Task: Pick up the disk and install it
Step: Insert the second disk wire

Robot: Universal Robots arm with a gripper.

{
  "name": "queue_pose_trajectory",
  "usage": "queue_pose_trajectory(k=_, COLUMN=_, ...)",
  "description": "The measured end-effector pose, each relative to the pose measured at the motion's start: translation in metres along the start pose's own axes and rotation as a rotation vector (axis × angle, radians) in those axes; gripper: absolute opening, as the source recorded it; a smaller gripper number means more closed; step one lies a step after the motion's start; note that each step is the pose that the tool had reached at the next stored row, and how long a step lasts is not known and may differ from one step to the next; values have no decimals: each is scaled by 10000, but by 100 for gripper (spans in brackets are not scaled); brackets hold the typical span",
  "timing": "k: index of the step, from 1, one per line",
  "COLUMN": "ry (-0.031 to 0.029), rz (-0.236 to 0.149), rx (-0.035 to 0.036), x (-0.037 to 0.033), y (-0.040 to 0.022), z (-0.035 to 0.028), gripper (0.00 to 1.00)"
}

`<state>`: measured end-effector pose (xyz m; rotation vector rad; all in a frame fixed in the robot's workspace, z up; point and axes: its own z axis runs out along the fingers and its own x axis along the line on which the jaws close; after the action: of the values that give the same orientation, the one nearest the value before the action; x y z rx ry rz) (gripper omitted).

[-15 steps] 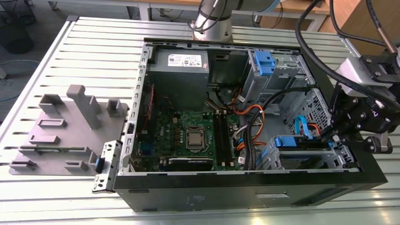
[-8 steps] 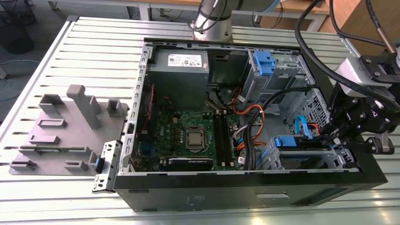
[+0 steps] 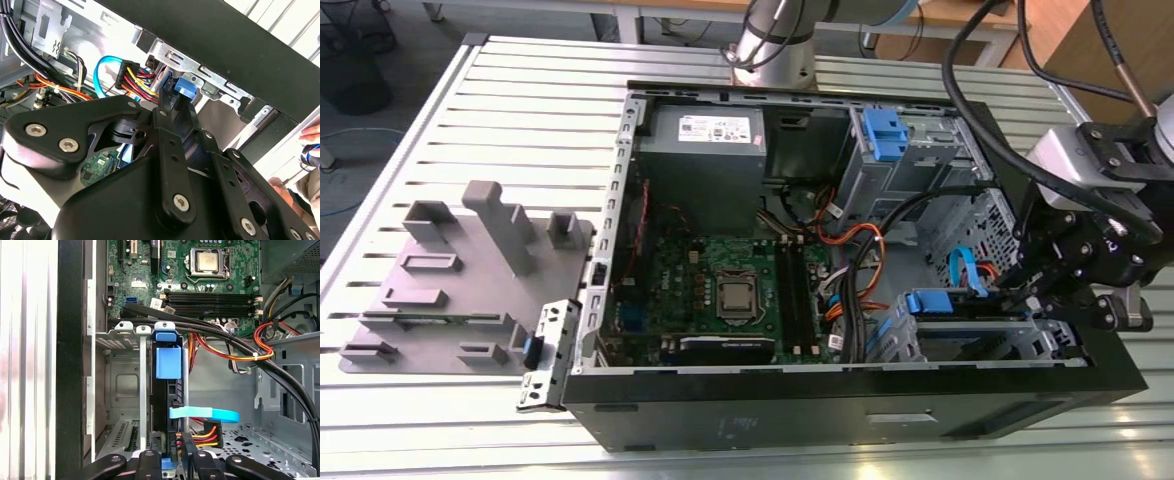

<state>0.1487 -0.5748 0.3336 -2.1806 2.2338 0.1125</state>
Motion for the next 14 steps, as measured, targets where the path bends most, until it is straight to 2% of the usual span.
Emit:
queue_pose_trajectory(k=7, ry=0, rz=1, rx=0, x=0, y=0, z=1, gripper=30)
queue_pose_trajectory(k=8, ry=-1, rz=0, rx=0, x=0, y=0, z=2, gripper=28)
queue_pose_trajectory(k=10, ry=2, rz=1, rx=0, x=0, y=0, z=1, gripper=16)
queue_pose_trajectory(k=14, ry=-2, rz=0, rx=0, x=0, y=0, z=3, gripper=16)
